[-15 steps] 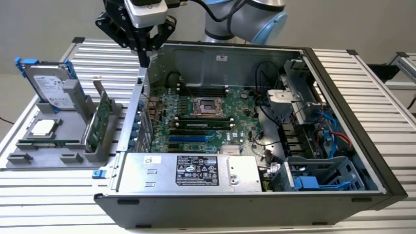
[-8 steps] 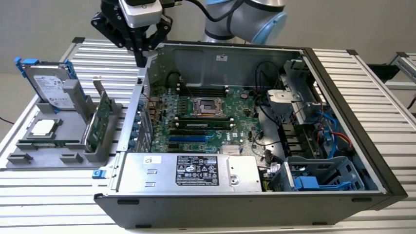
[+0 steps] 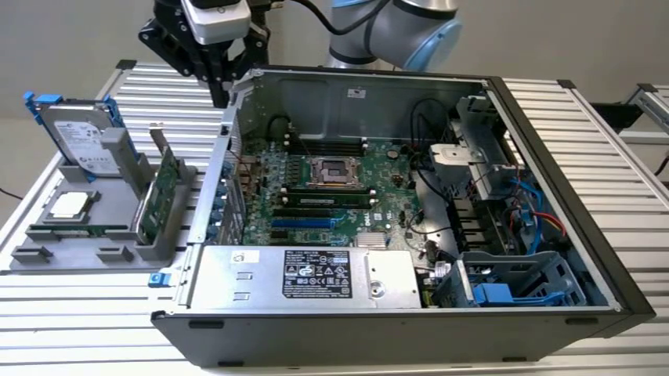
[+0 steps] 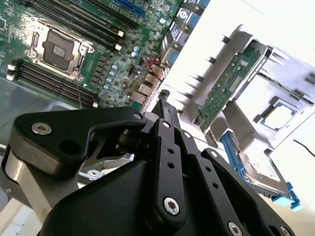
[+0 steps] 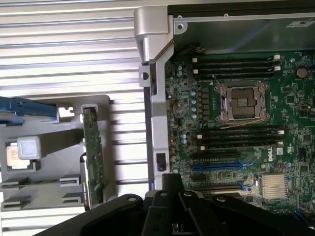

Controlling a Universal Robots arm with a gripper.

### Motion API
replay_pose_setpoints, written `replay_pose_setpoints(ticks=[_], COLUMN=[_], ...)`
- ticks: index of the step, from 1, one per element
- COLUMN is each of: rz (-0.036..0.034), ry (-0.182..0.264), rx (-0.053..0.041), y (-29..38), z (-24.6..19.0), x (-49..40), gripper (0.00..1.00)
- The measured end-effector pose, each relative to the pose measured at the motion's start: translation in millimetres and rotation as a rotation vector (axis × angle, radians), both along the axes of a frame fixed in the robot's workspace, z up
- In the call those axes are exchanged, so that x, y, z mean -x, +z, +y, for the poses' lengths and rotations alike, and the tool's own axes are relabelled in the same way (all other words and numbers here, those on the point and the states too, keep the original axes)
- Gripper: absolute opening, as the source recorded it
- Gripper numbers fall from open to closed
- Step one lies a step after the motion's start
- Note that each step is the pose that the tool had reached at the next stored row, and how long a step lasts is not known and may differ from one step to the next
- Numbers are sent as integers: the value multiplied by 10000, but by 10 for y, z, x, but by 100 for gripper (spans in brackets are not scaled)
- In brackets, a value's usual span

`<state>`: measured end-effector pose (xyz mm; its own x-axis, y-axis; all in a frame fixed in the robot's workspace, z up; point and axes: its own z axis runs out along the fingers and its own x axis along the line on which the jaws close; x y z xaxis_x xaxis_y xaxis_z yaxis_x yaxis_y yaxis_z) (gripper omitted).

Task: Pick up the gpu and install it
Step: 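Reach for the gpu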

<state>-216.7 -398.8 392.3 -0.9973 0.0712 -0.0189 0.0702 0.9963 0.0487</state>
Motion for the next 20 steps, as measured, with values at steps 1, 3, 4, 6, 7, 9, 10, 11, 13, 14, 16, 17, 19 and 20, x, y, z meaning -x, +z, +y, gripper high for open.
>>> replay_pose_setpoints(ticks=[1, 3, 4, 6, 7, 9, 10, 11, 13, 14, 16, 17, 19, 20], rz=[0, 0, 0, 0, -1, 0, 0, 0, 0, 1, 0, -1, 0, 0], ry=[0, 0, 0, 0, 0, 0, 0, 0, 0, 0, 0, 0, 0, 0], rx=[-1, 0, 0, -1, -1, 0, 0, -1, 0, 0, 0, -1, 0, 0], y=[0, 0, 0, 0, 0, 0, 0, 0, 0, 0, 0, -1, 0, 0], z=[0, 0, 0, 0, 0, 0, 0, 0, 0, 0, 0, 0, 0, 0], x=[9, 28, 37, 55, 63, 80, 89, 98, 115, 124, 141, 150, 168, 178], gripper=[0, 0, 0, 0, 0, 0, 0, 0, 0, 0, 0, 0, 0, 0])
